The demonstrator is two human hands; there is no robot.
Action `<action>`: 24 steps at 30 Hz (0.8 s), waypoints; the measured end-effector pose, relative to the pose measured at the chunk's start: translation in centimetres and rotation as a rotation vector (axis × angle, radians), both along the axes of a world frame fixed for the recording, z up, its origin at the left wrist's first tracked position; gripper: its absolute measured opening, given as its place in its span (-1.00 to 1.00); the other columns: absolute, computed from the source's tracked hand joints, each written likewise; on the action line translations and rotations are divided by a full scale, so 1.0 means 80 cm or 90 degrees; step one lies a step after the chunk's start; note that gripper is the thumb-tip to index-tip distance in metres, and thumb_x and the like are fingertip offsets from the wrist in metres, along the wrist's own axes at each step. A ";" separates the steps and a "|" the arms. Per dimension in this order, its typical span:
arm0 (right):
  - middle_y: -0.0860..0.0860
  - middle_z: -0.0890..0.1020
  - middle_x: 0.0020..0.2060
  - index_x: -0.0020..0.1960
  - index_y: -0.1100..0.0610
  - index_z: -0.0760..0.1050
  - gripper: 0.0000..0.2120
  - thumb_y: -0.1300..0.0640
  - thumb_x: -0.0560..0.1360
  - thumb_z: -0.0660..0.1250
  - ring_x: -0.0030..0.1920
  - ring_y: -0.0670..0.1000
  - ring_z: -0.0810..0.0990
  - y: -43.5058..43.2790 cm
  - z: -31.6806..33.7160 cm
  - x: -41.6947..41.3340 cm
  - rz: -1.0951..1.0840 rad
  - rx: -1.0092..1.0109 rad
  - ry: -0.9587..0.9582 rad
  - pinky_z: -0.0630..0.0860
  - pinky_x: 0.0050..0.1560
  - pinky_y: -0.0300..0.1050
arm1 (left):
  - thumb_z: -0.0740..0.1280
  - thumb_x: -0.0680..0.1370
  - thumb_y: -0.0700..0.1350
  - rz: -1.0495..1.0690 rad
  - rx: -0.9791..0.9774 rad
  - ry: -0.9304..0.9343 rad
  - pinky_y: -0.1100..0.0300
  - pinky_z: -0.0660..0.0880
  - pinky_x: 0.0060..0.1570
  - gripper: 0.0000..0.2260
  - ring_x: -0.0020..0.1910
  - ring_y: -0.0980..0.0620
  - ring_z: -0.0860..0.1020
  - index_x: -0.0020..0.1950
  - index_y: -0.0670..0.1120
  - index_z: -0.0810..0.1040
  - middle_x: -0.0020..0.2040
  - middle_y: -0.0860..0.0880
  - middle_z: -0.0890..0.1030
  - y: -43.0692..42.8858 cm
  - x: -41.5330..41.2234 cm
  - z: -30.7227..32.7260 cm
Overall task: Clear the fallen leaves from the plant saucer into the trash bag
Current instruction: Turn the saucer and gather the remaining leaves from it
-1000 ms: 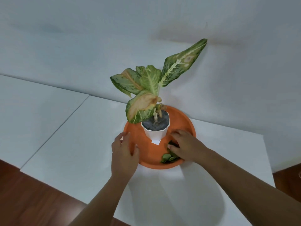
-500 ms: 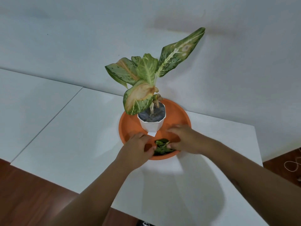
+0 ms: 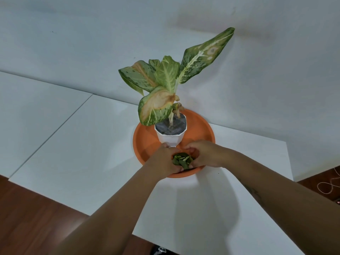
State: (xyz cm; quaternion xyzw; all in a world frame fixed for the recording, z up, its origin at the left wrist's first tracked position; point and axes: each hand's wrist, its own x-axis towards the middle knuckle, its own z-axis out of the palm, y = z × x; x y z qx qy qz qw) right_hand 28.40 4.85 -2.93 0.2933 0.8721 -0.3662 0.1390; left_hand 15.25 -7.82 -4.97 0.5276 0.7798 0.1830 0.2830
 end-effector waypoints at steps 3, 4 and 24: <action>-0.06 0.43 0.12 0.33 0.04 0.48 -0.50 0.22 0.41 0.46 0.11 -0.05 0.43 -0.011 -0.001 -0.006 0.025 0.062 0.015 0.39 0.09 -0.26 | 0.49 0.43 -0.07 0.003 0.009 0.041 0.33 0.34 0.06 -0.55 0.15 -0.03 0.48 0.32 0.00 0.56 0.22 -0.10 0.44 0.002 0.003 -0.005; -0.04 0.43 0.13 0.31 0.05 0.49 -0.52 0.25 0.42 0.43 0.11 -0.05 0.43 -0.014 -0.004 -0.007 0.019 0.072 0.026 0.35 0.07 -0.28 | 0.47 0.44 -0.09 0.012 0.016 0.046 0.32 0.33 0.03 -0.58 0.14 -0.04 0.49 0.30 -0.02 0.57 0.18 -0.10 0.45 0.002 0.004 -0.007; 0.11 0.66 -0.21 0.01 0.29 0.62 -0.85 0.36 0.45 0.35 -0.35 -0.05 0.62 -0.011 -0.004 -0.007 -0.428 -0.235 0.239 0.58 -0.23 -0.39 | 0.48 0.42 -0.22 0.296 0.086 -0.243 0.39 0.44 -0.18 -0.87 -0.11 0.13 0.57 -0.04 -0.13 0.72 -0.09 0.03 0.69 0.000 -0.036 0.000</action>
